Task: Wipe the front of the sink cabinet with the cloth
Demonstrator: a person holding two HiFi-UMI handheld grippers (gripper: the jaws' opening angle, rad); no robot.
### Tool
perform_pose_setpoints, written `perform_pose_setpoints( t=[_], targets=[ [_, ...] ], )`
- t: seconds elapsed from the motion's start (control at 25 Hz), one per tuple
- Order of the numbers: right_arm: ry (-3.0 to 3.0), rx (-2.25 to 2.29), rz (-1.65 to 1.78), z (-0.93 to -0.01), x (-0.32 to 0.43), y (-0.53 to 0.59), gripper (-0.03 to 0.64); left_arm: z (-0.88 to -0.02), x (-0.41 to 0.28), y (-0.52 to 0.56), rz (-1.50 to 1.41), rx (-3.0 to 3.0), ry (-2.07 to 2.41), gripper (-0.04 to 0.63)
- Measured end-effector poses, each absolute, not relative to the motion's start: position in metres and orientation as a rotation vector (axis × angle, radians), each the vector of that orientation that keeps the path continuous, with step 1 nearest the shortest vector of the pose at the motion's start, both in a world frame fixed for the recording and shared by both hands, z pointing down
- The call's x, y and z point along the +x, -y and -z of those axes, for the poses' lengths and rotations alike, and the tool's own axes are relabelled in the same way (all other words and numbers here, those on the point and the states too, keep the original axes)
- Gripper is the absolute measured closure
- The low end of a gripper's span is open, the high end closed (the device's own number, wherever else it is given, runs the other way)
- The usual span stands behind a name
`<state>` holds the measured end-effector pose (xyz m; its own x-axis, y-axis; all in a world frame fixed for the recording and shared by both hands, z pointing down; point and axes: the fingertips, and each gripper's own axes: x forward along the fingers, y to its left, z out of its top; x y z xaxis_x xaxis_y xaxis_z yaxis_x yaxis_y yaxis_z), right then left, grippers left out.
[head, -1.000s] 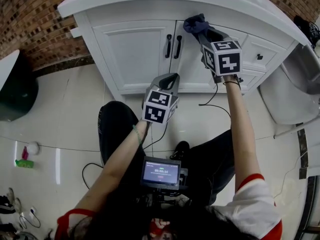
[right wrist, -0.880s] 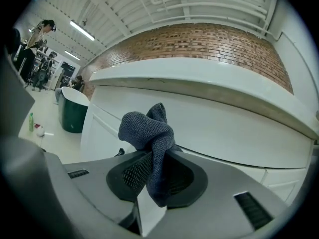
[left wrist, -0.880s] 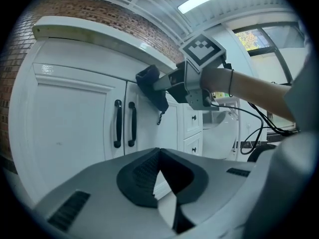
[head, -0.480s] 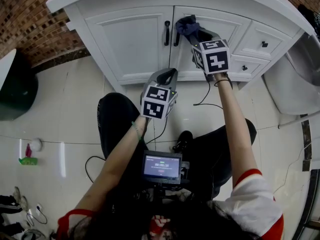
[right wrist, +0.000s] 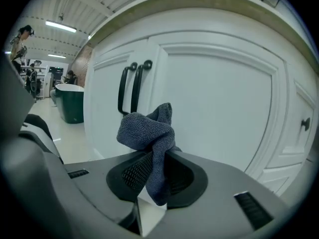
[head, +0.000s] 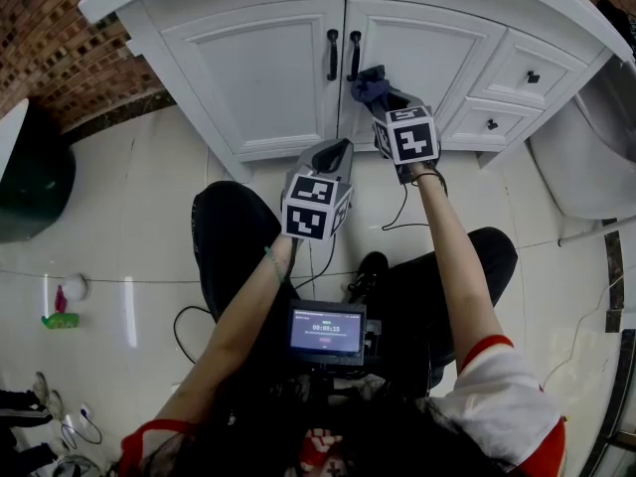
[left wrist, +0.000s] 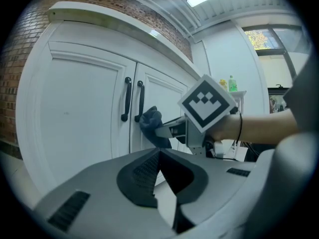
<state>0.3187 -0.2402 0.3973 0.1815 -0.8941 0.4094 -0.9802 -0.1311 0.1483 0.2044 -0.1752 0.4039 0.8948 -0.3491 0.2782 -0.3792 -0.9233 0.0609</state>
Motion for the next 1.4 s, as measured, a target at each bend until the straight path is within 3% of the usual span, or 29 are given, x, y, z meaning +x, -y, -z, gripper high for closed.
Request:
perform_pose_setpoints(
  t=[0.44,0.88,1.12,1.4],
  targets=[
    [1.638,2.001,-0.614,-0.545,0.326,0.246,0.529,-0.428,0.196,0.187,-0.438,2.905,0.584,0.561],
    [1.579,1.959,-0.778,-0.605,0.321,0.247,0.529,-0.445,0.184,0.2,-0.475,2.868,0.617,0.563],
    [1.719,2.058,-0.718,-0.533,0.327,0.24,0.529,-0.443,0.185,0.203,-0.459,2.868,0.627,0.562],
    [1.852,2.117,-0.283,-0.36,0.333,0.225,0.529,-0.429,0.195,0.19,-0.431,2.896,0.592,0.563]
  ],
)
